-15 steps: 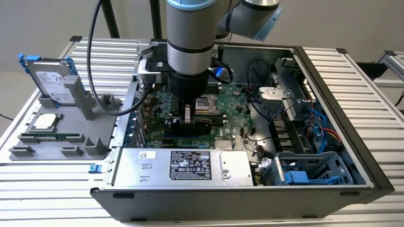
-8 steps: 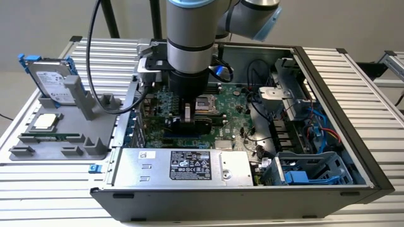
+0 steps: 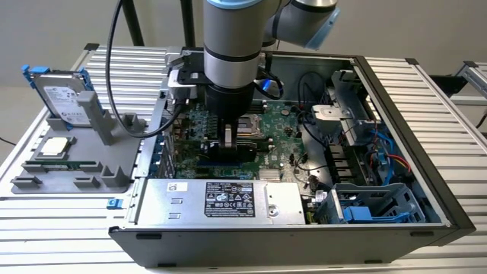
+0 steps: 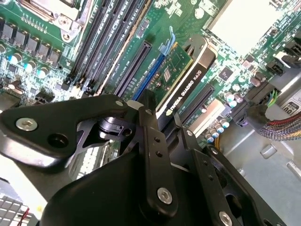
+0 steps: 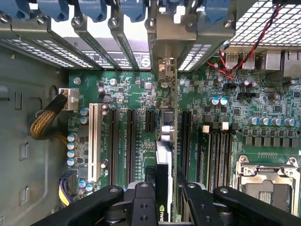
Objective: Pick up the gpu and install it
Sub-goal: 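Insert the gpu into the slot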
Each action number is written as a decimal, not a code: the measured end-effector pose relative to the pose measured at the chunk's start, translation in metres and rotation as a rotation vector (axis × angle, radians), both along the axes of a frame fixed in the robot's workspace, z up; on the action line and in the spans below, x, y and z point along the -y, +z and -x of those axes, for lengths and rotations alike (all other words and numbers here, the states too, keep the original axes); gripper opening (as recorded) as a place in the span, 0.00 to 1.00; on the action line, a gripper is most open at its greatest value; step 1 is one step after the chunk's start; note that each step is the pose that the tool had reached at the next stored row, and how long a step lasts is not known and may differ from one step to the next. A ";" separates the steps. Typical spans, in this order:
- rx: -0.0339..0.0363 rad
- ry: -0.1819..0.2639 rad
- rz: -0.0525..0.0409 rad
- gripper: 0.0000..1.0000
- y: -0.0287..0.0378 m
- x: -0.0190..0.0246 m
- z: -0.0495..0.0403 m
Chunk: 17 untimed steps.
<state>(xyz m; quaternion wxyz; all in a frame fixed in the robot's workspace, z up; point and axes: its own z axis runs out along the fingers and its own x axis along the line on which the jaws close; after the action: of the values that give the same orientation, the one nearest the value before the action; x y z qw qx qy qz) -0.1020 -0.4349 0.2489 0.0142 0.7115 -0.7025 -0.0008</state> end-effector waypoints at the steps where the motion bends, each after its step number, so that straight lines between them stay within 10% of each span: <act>1: 0.0000 0.000 0.0001 0.00 0.0005 0.0000 0.0000; 17: 0.0003 0.001 0.0003 0.00 -0.0056 0.0000 0.0047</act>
<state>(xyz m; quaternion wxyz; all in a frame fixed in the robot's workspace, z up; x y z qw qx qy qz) -0.1067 -0.4348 0.2432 0.0142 0.7117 -0.7023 -0.0006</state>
